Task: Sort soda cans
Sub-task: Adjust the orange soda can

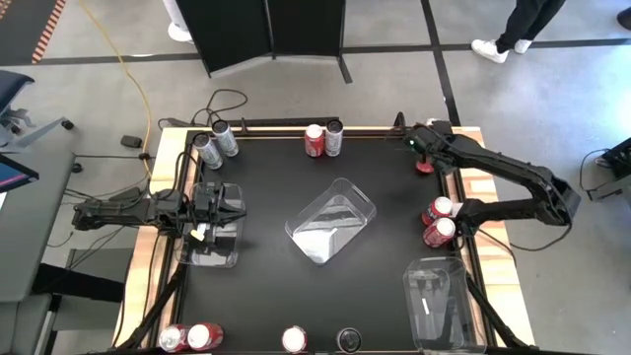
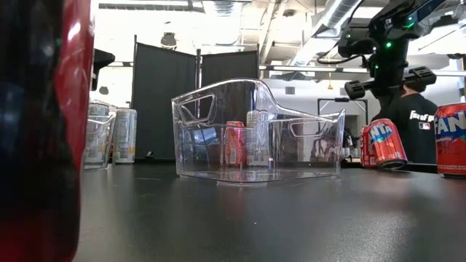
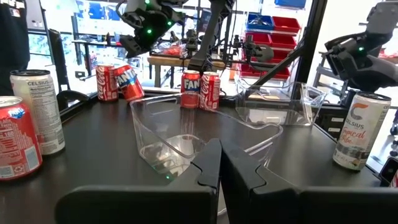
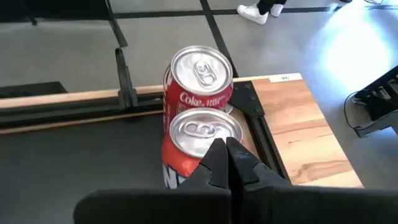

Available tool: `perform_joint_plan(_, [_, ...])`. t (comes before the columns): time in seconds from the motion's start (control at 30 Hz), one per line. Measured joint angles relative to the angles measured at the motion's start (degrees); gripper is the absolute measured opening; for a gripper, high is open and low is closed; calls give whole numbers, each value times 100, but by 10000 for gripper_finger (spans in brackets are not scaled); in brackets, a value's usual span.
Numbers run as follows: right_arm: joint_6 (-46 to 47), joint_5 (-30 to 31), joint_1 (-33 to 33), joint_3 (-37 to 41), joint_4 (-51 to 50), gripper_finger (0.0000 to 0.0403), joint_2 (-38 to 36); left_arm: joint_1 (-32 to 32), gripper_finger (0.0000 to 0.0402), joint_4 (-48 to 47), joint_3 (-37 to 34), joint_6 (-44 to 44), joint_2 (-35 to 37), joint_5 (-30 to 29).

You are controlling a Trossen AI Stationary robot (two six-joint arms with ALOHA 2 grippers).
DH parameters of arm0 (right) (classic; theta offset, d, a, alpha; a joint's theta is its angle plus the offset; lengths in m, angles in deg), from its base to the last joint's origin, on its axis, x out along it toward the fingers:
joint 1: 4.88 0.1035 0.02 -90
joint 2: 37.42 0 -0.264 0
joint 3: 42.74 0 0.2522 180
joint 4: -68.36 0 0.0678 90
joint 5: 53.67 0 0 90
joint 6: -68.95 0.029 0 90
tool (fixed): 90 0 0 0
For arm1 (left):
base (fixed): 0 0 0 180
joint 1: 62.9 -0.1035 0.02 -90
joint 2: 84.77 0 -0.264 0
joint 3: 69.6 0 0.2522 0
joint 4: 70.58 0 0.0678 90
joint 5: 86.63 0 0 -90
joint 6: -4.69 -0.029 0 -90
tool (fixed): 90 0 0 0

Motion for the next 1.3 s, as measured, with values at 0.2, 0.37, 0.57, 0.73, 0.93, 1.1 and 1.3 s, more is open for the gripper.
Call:
perform_joint_plan(0.2, [-227,-142,-233,0,129,0,0,0,2,0,0,-7,1,0])
perform_joint_plan(0.37, [-294,-173,-330,0,144,0,0,0,2,0,0,-7,1,0])
perform_joint_plan(0.57, [-445,-296,-348,0,235,0,2,1,2,0,0,-7,1,0])
perform_joint_plan(0.73, [-551,-315,-348,0,242,0,7,1,2,0,0,-9,-1,0])
perform_joint_plan(0.93, [-597,-356,-397,0,248,0,7,0,2,0,0,-9,1,0])
perform_joint_plan(1.1, [-701,-482,-500,0,274,0,80,2,2,0,0,-9,1,0])
perform_joint_plan(1.3, [-850,-556,-494,0,471,0,295,0,2,0,0,-52,0,-2])
